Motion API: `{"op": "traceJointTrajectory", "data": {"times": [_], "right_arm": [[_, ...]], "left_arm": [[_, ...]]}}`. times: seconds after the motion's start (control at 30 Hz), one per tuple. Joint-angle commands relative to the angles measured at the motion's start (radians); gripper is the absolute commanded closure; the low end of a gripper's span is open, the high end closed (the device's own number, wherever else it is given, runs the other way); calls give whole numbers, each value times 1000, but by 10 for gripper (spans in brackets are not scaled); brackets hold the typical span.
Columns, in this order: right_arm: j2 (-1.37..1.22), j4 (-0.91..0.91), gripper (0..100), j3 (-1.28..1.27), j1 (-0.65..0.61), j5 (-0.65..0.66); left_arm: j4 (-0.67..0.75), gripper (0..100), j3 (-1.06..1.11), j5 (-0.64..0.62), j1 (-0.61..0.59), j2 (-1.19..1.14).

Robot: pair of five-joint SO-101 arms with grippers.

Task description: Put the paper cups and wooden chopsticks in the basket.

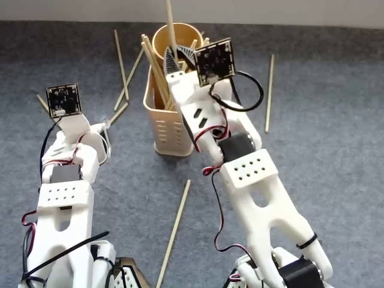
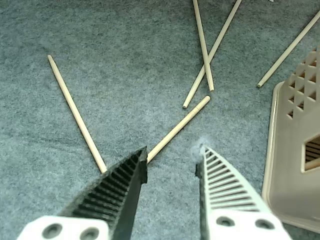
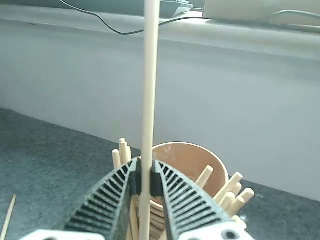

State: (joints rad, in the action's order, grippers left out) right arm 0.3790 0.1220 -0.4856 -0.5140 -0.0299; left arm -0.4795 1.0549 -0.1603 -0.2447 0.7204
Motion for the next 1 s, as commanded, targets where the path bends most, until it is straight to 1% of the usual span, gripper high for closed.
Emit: {"op": "traceJointTrajectory", "data": {"times": [0.0,0.07,0.17,0.43,0.6,0.73,0.97], "right_arm": [[-48,-12,992,25,-8,-25],[-67,-10,992,25,-4,-29],[-73,-4,992,8,-1,-72],[19,-2,990,-81,-4,-69],[127,-2,882,-223,-35,-68],[193,-5,863,-294,-38,8],[214,-10,863,-291,-36,80]], "left_arm": [[17,811,-7,-2,13,27],[17,811,-7,-2,13,27],[17,811,-8,-2,13,27],[17,811,-8,-2,13,27],[17,811,-8,-2,12,27],[17,811,-8,-2,12,27],[17,811,-8,-2,13,27]]}}
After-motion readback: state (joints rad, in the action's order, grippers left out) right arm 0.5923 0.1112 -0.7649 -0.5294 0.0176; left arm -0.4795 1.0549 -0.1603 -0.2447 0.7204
